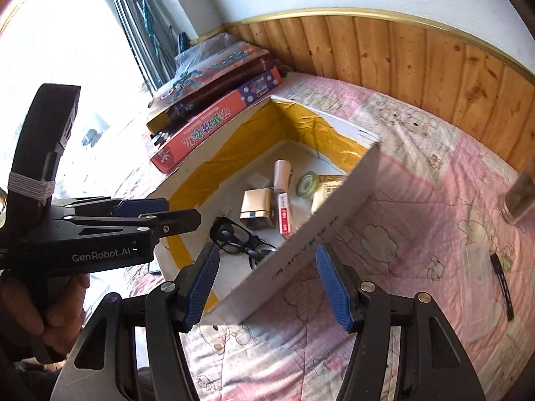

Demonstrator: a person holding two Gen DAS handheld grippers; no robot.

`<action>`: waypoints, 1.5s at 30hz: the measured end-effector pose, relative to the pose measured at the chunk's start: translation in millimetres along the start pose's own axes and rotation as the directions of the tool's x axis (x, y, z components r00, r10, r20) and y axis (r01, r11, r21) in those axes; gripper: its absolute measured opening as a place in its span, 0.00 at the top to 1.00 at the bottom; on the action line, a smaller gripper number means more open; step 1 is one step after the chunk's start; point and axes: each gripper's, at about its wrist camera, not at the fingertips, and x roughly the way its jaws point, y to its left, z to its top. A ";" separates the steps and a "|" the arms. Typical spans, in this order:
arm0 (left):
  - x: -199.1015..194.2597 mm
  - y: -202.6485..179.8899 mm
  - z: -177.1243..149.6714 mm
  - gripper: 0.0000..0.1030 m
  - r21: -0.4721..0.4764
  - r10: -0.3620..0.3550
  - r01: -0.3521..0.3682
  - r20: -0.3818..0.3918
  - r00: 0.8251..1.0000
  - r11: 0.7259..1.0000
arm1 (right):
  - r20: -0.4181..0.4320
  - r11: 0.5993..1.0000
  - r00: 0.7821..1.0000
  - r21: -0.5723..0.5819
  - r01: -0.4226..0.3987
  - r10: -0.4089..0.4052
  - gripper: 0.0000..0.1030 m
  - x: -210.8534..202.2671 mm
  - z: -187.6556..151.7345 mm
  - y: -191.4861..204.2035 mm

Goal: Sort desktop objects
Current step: 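Withdraw both tools from the box toward the clear container and black marker, then grasp the clear plastic container with the left gripper while the right grasps the black marker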

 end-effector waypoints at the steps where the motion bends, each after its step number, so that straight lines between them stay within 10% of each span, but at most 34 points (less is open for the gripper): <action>1: 2.0 -8.3 -1.2 0.47 0.014 -0.008 0.008 -0.011 1.000 1.000 | 0.009 1.000 1.000 0.010 0.008 -0.008 0.40 -5.4 -5.2 -4.6; 16: 66.0 -176.6 26.3 0.47 0.136 -0.214 0.256 -0.263 0.941 0.957 | 0.003 0.910 0.975 0.358 0.207 -0.223 0.36 -60.4 -82.7 -190.7; 23: 107.2 -220.7 43.7 0.47 0.128 -0.200 0.251 -0.315 0.928 0.959 | -0.063 0.859 0.966 0.446 0.251 -0.249 0.32 -23.0 -100.5 -275.7; 28: 146.0 -233.4 46.9 0.47 0.154 -0.142 0.209 -0.362 0.921 0.966 | -0.078 0.889 0.996 0.450 0.081 -0.051 0.31 2.9 -118.6 -262.4; 34: 174.3 -264.0 52.0 0.47 0.249 -0.098 0.197 -0.359 0.928 0.948 | -0.049 0.854 0.987 0.497 0.155 -0.151 0.31 -33.4 -126.4 -295.9; 45: 237.5 -325.3 47.2 0.41 0.200 -0.118 0.234 -0.464 0.878 0.951 | -0.156 0.934 0.924 0.023 0.356 -0.349 0.46 20.5 -85.0 -327.9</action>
